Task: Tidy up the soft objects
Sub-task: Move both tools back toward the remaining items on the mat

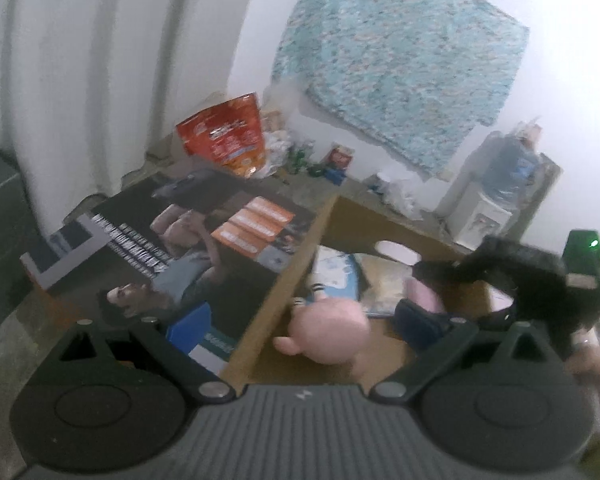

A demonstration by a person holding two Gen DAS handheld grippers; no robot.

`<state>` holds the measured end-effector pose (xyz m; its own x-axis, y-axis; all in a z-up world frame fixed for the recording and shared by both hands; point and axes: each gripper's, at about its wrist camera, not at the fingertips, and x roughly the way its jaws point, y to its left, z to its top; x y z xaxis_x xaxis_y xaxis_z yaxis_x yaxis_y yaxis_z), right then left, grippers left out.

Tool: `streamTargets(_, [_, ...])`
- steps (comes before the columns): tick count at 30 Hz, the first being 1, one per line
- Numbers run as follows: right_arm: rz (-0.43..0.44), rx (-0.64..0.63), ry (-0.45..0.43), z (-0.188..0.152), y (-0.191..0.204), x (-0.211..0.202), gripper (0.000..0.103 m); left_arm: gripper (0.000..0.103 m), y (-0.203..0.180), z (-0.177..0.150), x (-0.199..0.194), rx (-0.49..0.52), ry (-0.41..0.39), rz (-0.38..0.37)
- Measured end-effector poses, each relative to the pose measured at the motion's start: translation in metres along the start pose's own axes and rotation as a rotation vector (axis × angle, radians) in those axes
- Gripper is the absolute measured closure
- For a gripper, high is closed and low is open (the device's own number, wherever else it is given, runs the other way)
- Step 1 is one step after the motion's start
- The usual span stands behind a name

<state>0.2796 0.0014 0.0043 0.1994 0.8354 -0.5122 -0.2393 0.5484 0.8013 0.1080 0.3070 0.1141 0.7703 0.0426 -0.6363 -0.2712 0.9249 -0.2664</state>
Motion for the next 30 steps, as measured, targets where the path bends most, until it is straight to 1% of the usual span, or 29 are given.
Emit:
streamTargets(2, [0.035, -0.039, -0.021, -0.006, 0.005, -0.032, 0.02, 0.002, -0.012, -0.005, -0.009, 0.019, -0.009, -0.031])
streamTargets(4, [0.052, -0.074, -0.047, -0.013, 0.005, -0.072, 0.02, 0.001, -0.026, -0.012, -0.018, 0.044, -0.014, -0.067])
streamTargets(6, [0.058, -0.101, -0.086, -0.021, 0.0, -0.113, 0.019, 0.001, -0.039, -0.019, -0.025, 0.063, -0.012, -0.104])
streamTargets(8, [0.04, -0.123, -0.133, -0.032, -0.008, -0.153, 0.018, 0.001, -0.054, -0.027, -0.031, 0.086, -0.005, -0.145])
streamTargets(13, [-0.079, -0.168, -0.3, -0.068, -0.039, -0.255, 0.017, 0.0, -0.091, -0.049, -0.044, 0.153, -0.006, -0.249])
streamTargets(16, [-0.166, -0.163, -0.399, -0.096, -0.061, -0.305, 0.016, 0.0, -0.118, -0.063, -0.045, 0.221, 0.007, -0.291])
streamTargets(18, [-0.215, -0.145, -0.455, -0.115, -0.076, -0.331, 0.016, 0.0, -0.135, -0.072, -0.043, 0.265, 0.012, -0.318])
streamTargets(21, [-0.27, -0.102, -0.531, -0.146, -0.101, -0.361, 0.016, 0.0, -0.162, -0.085, -0.036, 0.312, 0.033, -0.36])
streamTargets(24, [-0.32, -0.066, -0.589, -0.174, -0.123, -0.374, 0.016, 0.0, -0.19, -0.1, -0.025, 0.363, 0.072, -0.399])
streamTargets(26, [-0.344, -0.044, -0.623, -0.189, -0.137, -0.38, 0.016, 0.0, -0.208, -0.108, -0.019, 0.395, 0.092, -0.417])
streamTargets(30, [-0.391, -0.009, -0.67, -0.21, -0.16, -0.377, 0.016, 0.0, -0.246, -0.126, -0.007, 0.468, 0.118, -0.438])
